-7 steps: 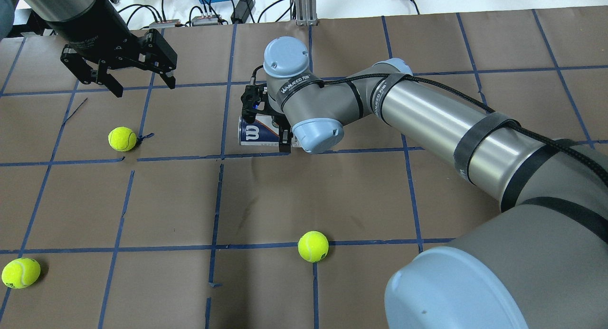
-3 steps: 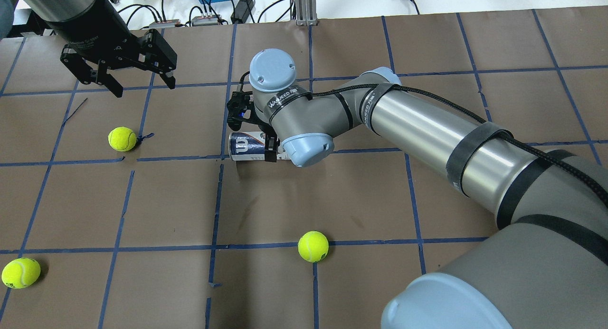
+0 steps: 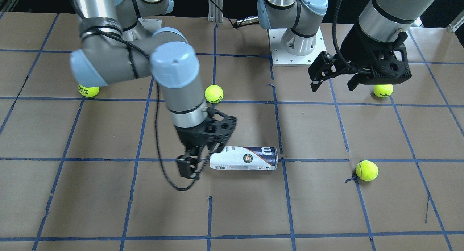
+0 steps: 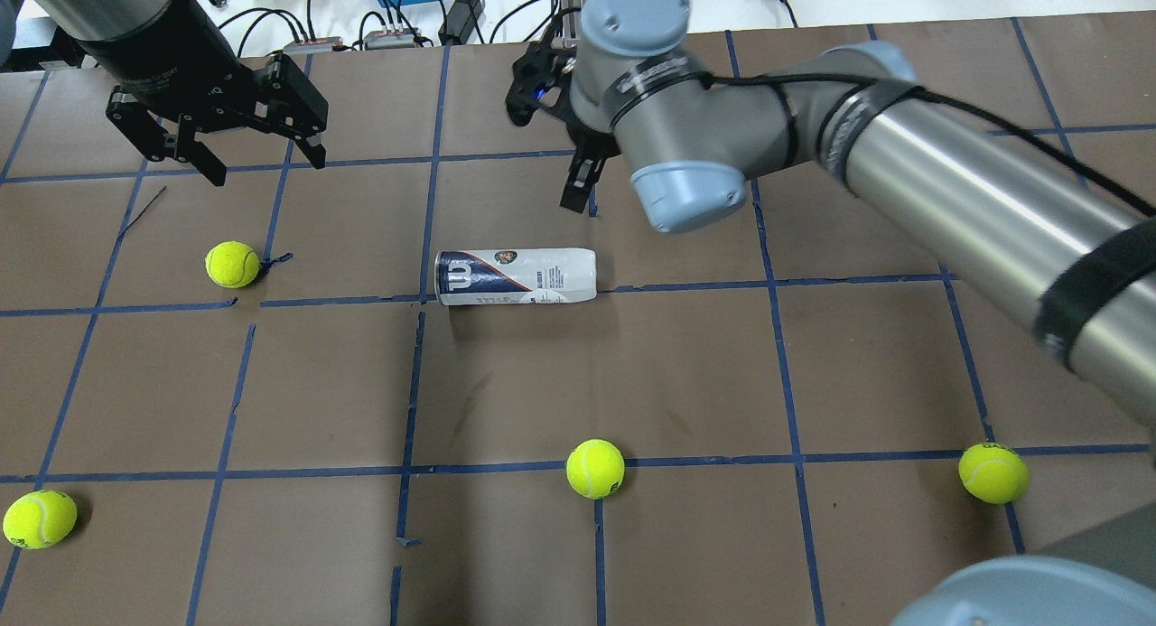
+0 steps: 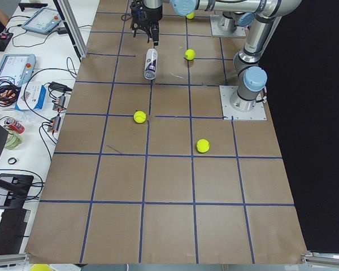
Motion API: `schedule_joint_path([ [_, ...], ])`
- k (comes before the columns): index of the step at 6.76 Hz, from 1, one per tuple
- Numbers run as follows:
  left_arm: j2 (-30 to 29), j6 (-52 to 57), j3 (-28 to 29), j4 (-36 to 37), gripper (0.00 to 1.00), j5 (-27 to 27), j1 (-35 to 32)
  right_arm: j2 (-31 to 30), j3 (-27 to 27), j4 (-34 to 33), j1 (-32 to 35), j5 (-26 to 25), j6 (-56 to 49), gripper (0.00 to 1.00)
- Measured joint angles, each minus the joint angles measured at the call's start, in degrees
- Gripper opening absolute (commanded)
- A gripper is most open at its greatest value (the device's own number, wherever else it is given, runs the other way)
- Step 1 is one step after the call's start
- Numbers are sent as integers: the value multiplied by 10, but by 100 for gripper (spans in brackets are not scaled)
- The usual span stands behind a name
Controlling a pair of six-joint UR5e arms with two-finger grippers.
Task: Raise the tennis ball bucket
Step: 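Release the can lying on its side and raise the right gripper away, then reach the left gripper to the can's open end and grasp it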
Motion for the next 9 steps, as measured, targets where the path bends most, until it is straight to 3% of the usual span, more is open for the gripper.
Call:
schedule_joint_path([
  [2, -11, 31, -2, -28, 100, -49, 59, -106, -9, 154, -120, 57, 10, 100],
  [4, -57, 74, -27, -23, 100, -123, 78, -183, -38, 328, -154, 34, 88, 100],
  [7, -171, 154, -48, 19, 100, -228, 84, -198, -45, 407, -149, 16, 308, 100],
  [9, -228, 279, -72, 53, 100, -303, 84, -202, -48, 435, -151, -33, 426, 100],
])
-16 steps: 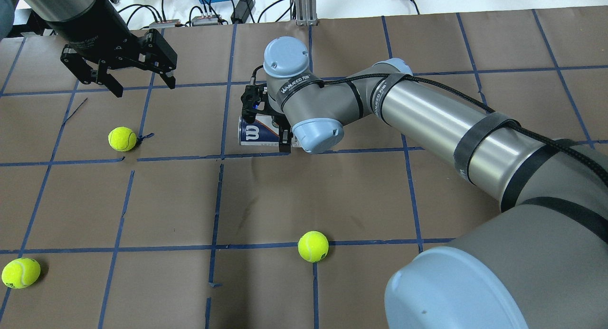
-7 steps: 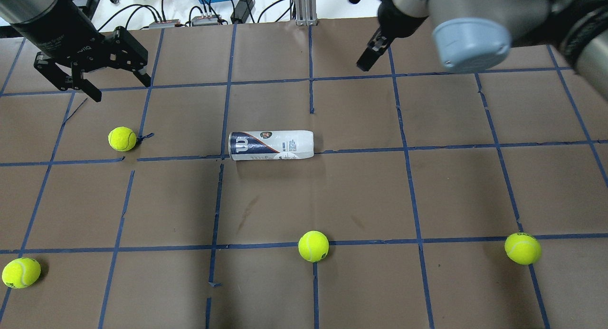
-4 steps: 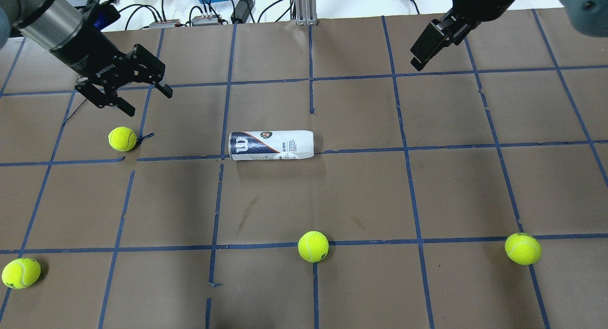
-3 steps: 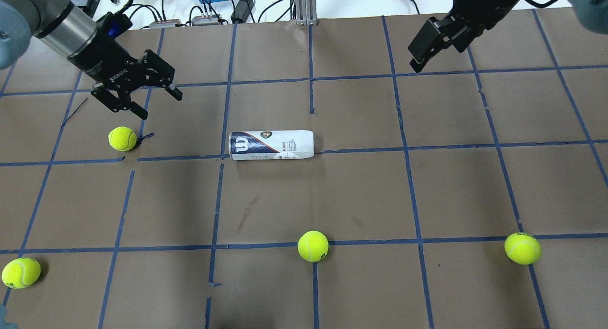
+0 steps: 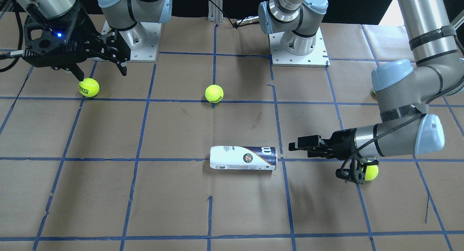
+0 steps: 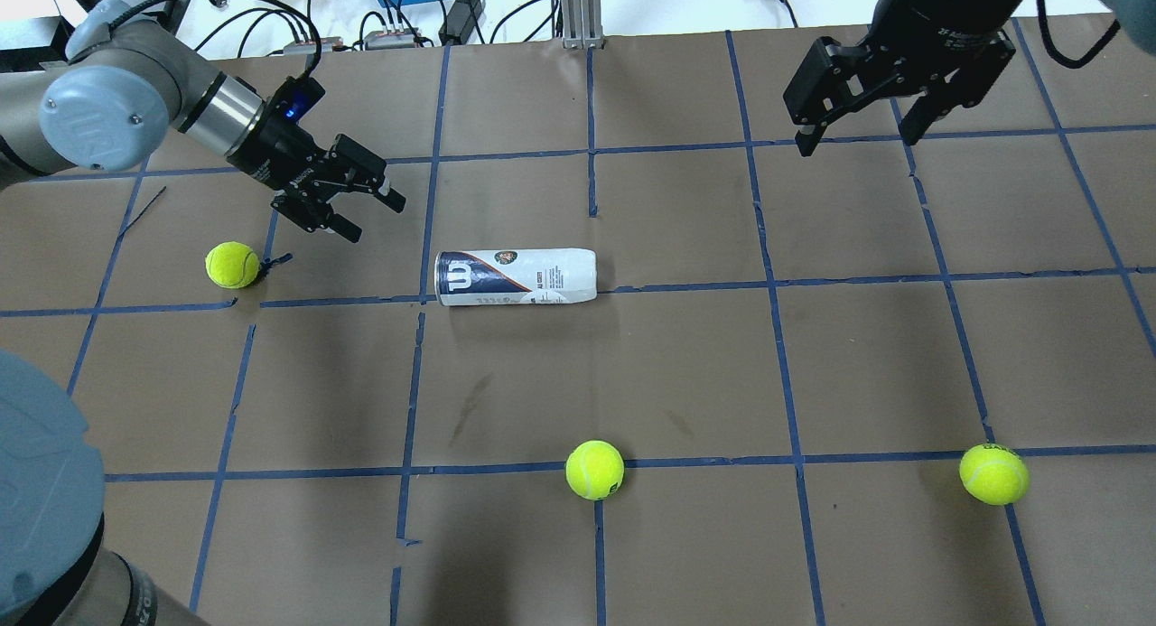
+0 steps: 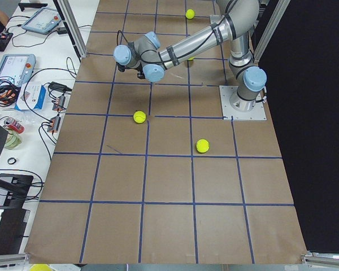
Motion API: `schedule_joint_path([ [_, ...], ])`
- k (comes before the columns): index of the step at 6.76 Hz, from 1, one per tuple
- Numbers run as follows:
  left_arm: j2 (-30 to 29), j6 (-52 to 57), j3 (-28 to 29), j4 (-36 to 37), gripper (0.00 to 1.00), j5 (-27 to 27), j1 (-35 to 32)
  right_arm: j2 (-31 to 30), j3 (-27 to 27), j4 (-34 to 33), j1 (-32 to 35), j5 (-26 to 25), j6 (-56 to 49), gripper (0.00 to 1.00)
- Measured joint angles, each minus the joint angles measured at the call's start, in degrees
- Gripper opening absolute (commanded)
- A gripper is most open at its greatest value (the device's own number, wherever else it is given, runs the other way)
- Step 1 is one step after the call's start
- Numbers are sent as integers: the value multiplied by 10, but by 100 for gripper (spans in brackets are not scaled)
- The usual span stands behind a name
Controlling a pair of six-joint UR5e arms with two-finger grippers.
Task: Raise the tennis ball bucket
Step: 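Reach the left gripper to the can's open end and grasp it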
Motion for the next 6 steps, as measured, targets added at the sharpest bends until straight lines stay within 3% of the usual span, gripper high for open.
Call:
schedule_joint_path([
  [3, -23, 60, -110, 112, 100, -103, 1, -4, 5, -22, 0, -26, 50, 100],
  [5, -29, 37, -154, 154, 90, -159, 0, -4, 5, -27, -6, -24, 21, 100],
  [6, -30, 21, -158, 158, 72, -167, -2, -3, 5, -29, -8, -24, 0, 100],
])
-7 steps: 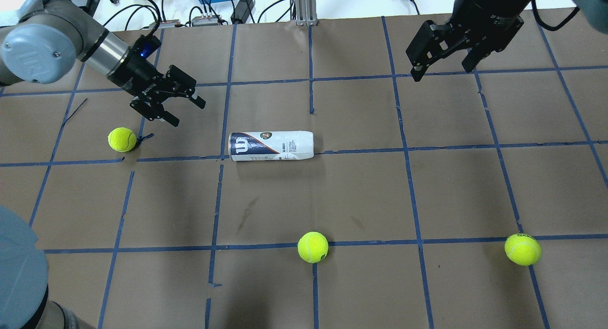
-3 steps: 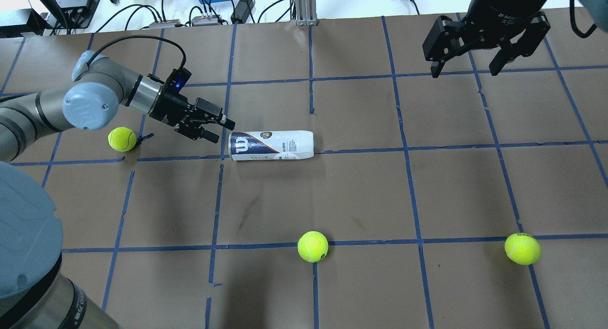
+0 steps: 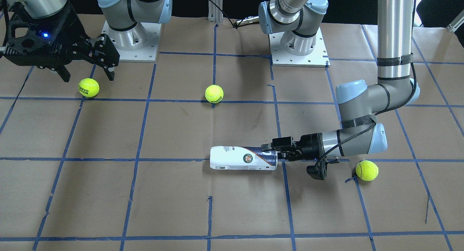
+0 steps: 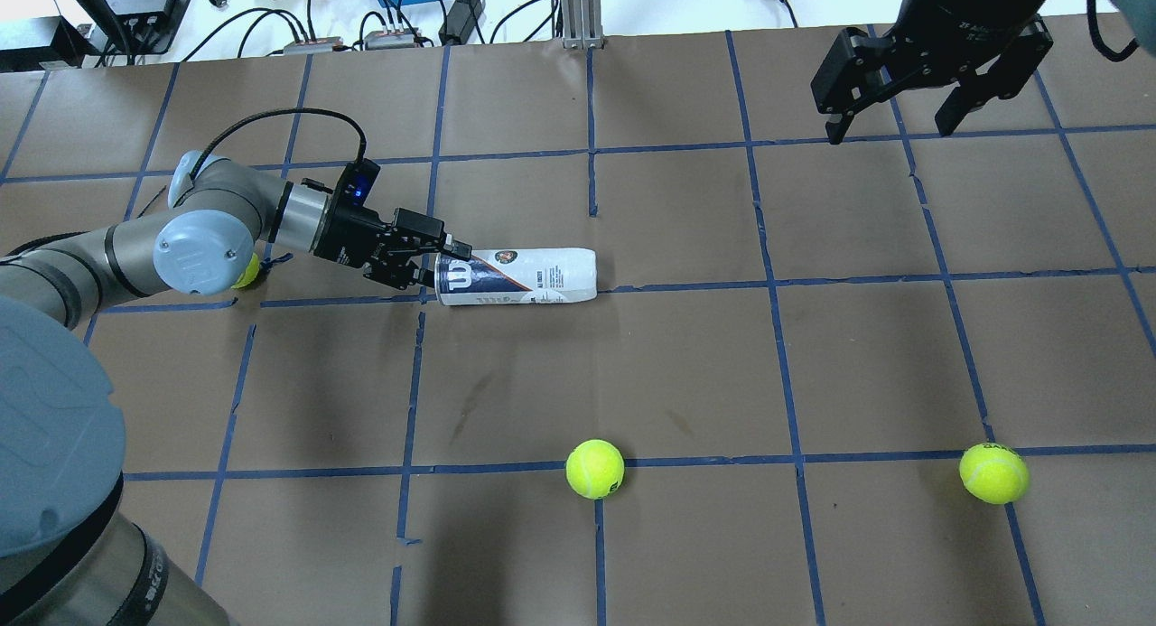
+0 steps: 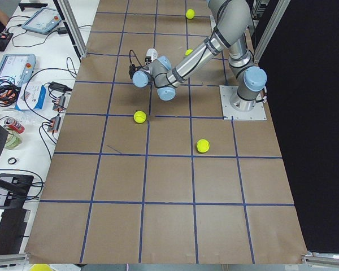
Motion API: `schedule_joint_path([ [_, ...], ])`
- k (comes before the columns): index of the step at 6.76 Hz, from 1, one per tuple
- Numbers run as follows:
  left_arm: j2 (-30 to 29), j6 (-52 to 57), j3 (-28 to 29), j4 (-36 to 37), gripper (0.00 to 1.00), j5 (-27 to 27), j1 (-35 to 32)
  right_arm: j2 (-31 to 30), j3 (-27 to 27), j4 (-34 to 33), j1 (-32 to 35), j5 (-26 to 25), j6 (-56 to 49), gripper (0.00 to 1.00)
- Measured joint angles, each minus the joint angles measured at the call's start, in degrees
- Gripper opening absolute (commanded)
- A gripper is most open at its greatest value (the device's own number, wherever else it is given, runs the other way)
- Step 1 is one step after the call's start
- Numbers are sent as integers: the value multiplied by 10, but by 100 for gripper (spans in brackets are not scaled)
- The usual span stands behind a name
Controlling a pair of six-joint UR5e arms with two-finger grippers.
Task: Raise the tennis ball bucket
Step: 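Reach the left gripper to the can's open end and grasp it, then lift the can with the left gripper and tilt it upright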
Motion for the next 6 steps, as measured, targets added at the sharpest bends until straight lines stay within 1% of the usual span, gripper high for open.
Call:
schedule_joint_path([
  [1, 0, -11, -2, 1, 51, -4, -4, 0, 0, -2, 0, 0, -8, 100],
  [3, 0, -26, 0, 7, 22, -4, -11, 0, 1, -3, 3, 1, -12, 100],
  [4, 2, -34, 1, 13, 17, -5, -13, 0, 2, -3, 3, 0, -16, 100],
  [6, 24, -101, 6, 44, 17, -12, -35, -1, 2, -3, 4, -2, -18, 100],
])
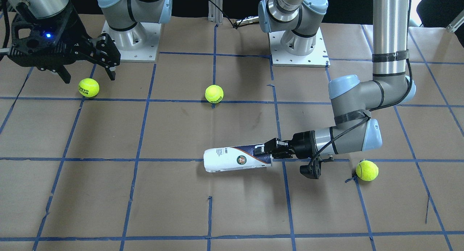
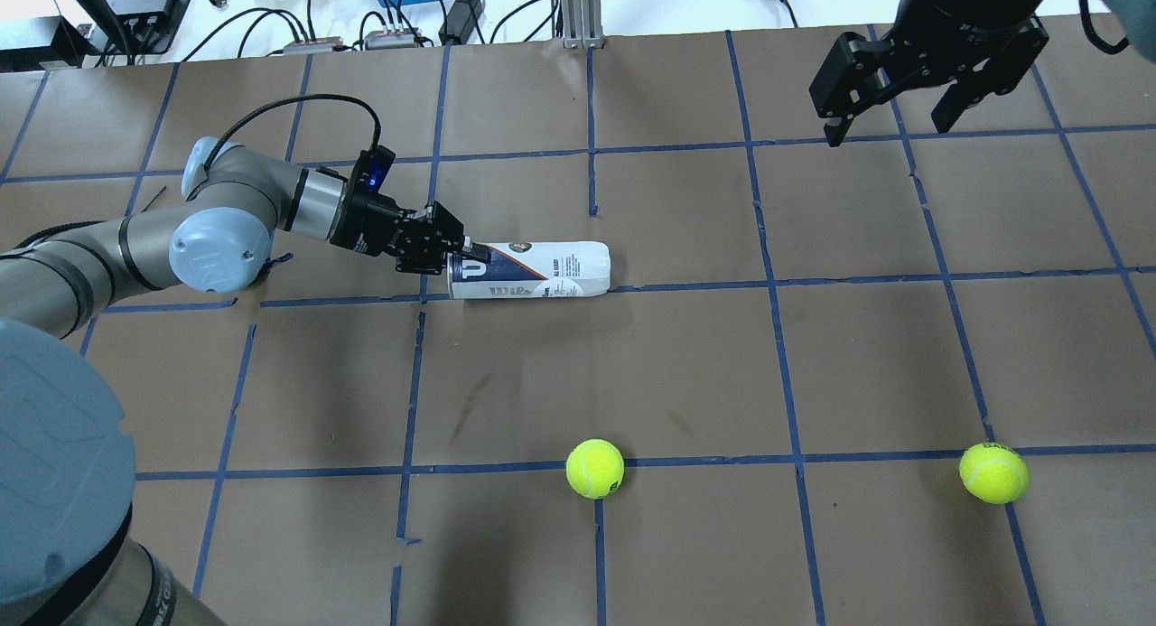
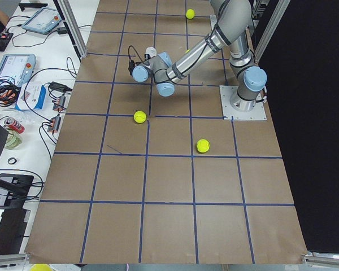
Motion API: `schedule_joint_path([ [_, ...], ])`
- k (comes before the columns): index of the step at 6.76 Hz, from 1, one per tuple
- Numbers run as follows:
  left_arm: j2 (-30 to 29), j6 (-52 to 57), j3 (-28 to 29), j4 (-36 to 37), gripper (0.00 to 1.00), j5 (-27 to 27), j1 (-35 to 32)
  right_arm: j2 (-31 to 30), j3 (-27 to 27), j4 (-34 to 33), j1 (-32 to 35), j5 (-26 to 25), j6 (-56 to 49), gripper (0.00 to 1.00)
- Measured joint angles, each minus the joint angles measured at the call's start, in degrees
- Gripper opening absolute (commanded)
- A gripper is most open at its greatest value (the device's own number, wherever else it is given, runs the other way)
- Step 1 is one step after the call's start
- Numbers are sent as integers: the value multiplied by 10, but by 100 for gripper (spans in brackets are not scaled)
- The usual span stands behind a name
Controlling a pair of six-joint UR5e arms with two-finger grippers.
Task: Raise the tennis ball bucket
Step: 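Lift the can with the left gripper and tilt it upright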
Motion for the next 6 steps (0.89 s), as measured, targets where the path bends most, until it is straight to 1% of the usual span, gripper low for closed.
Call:
schedule_joint_path([
  [2, 37, -125, 20, 31, 17, -15, -32, 0, 0, 0, 0, -1, 0, 100],
  [3, 56, -197, 39, 46, 16, -21, -47, 0, 0, 0, 0, -1, -1, 100],
  [4, 71, -244, 62, 54, 16, -20, -58, 0, 0, 0, 0, -1, -1, 100],
  [5, 81, -269, 97, 56, 16, 15, -68, 0, 0, 0, 0, -1, -1, 100],
  [6, 81, -279, 145, 54, 15, 94, -86, 0, 0, 0, 0, -2, 0, 100],
])
